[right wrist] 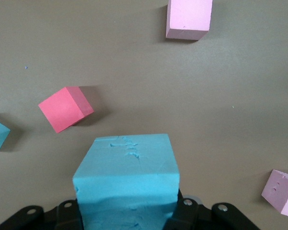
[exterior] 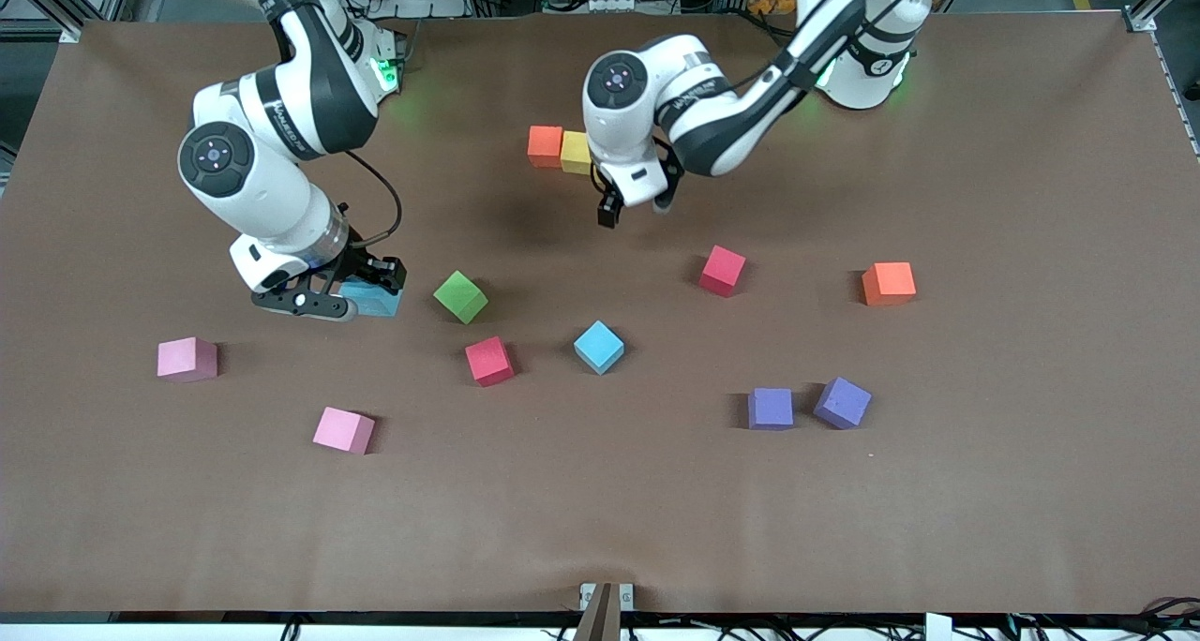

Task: Form number 2 with 11 blocks
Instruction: 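Open the left gripper and reach it down to the cyan block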

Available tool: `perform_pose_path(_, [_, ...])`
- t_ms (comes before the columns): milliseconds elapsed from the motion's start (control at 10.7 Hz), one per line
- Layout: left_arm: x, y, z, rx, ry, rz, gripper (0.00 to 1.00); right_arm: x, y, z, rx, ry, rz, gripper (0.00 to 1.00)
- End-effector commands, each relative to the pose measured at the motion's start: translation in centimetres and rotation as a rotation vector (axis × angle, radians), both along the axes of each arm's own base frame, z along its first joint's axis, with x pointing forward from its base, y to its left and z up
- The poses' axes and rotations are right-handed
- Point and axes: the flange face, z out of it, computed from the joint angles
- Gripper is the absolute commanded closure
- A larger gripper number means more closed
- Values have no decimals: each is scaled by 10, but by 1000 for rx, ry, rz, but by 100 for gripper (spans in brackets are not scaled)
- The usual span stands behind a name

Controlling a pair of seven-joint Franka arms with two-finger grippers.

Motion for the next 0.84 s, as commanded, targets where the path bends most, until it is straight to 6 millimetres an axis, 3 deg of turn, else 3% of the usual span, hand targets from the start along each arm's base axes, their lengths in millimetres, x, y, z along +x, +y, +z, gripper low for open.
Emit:
perform_pose_path(0, [30, -5, -4, -21, -14, -164, 0, -8, -2, 6, 22, -9, -21, 69])
perform_pose_path(186, [83, 6, -16, -24, -51, -193, 0, -8, -1, 6, 24, -10, -22, 69])
perform_pose_path(465, [125, 4, -37, -15, -106, -219, 0, -6, -4, 8, 48, -8, -50, 69])
perform_pose_path(559, [150, 6, -42, -22, -132, -192, 0, -6, -4, 7, 47, -7, -50, 69])
perform_pose_path(652, [162, 1, -48, -20, -152, -192, 0, -5, -4, 7, 47, -7, -52, 69])
perform_pose_path(745, [161, -5, -54, -2, -173, -223, 0, -5, -4, 7, 47, -7, -52, 69])
